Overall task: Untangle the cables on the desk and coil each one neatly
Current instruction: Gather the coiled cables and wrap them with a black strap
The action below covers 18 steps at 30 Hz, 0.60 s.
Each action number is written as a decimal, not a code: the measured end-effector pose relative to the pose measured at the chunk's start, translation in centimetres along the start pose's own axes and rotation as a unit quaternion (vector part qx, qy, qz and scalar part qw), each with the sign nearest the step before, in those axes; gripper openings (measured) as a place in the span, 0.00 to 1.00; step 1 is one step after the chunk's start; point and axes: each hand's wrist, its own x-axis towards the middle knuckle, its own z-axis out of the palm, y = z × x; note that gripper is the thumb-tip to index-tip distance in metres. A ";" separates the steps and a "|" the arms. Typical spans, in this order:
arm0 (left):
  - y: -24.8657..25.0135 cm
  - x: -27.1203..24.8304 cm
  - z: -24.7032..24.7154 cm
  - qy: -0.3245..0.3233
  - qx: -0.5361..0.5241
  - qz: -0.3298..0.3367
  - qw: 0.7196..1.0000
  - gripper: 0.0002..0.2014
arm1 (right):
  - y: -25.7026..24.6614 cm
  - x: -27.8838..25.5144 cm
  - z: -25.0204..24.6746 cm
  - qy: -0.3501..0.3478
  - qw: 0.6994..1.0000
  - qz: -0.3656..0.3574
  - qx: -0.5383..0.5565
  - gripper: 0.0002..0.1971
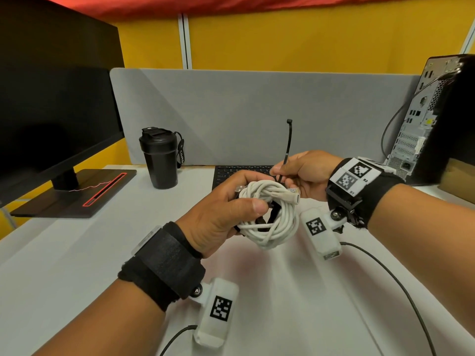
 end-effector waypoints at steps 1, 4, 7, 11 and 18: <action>0.0 0.0 0.0 -0.001 0.002 0.001 1.000 0.29 | 0.0 0.0 0.2 -0.007 1.000 0.003 -0.005 0.06; 0.0 -0.1 0.2 -0.003 0.013 -0.003 1.000 0.30 | 0.2 -0.4 0.9 -0.037 0.999 0.000 -0.023 0.03; 0.1 -0.1 0.3 0.001 0.021 -0.010 1.000 0.32 | 0.4 -0.9 1.4 -0.058 0.997 -0.009 -0.050 0.04; 0.1 -0.1 0.2 0.008 0.023 -0.012 1.000 0.32 | 0.4 -1.3 1.6 -0.075 0.995 -0.013 -0.072 0.08; -0.3 0.1 -0.2 0.015 0.018 -0.013 1.000 0.32 | 0.3 -2.2 1.3 -0.119 0.992 -0.041 -0.033 0.05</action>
